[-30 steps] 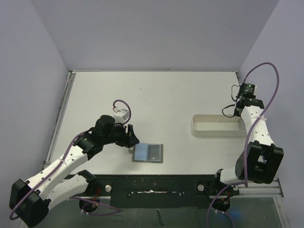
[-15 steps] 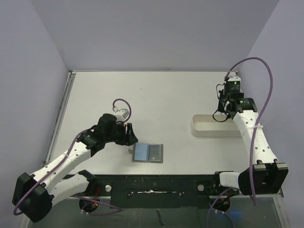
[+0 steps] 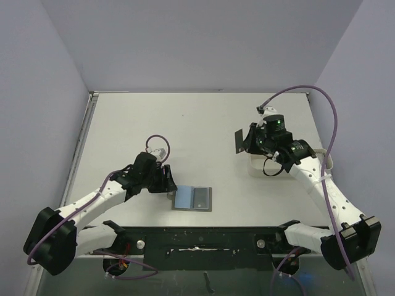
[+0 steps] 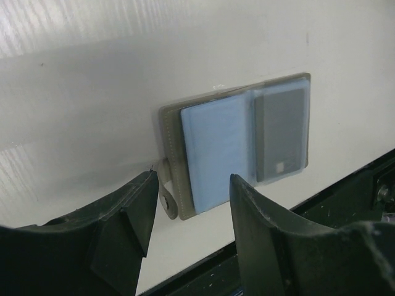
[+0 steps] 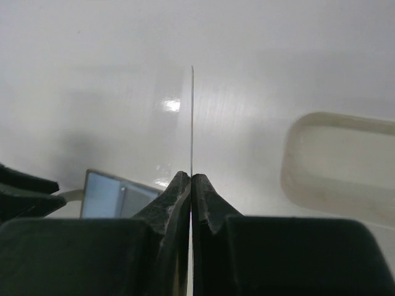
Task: Put the credit cards into the card holder
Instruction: Insert the credit card into the card holder.
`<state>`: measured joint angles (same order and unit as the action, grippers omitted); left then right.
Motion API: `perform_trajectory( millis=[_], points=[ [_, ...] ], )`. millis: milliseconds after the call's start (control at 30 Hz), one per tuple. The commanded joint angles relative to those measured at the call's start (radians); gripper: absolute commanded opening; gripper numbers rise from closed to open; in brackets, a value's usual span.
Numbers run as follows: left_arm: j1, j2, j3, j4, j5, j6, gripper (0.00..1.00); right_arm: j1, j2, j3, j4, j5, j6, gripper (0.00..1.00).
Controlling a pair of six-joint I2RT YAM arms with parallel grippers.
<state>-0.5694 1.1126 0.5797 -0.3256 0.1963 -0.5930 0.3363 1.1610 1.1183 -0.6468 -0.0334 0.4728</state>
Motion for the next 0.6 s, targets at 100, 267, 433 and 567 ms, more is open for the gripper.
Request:
perform_trajectory(
  millis=[100, 267, 433, 567],
  points=[
    [0.005, 0.034, -0.040, 0.099, -0.035, -0.084, 0.48, 0.133, -0.047, -0.093, 0.206, -0.150, 0.147, 0.00],
    [0.005, 0.018, -0.072, 0.136, -0.037, -0.119, 0.49, 0.227, -0.058, -0.174, 0.278, -0.141, 0.223, 0.00],
    [0.003, 0.024, -0.095, 0.146, -0.040, -0.132, 0.46, 0.313, -0.041, -0.259, 0.333, -0.112, 0.335, 0.00],
    [0.003, 0.024, -0.121, 0.172, -0.016, -0.154, 0.41, 0.359, -0.018, -0.305, 0.374, -0.097, 0.393, 0.00]
  ],
)
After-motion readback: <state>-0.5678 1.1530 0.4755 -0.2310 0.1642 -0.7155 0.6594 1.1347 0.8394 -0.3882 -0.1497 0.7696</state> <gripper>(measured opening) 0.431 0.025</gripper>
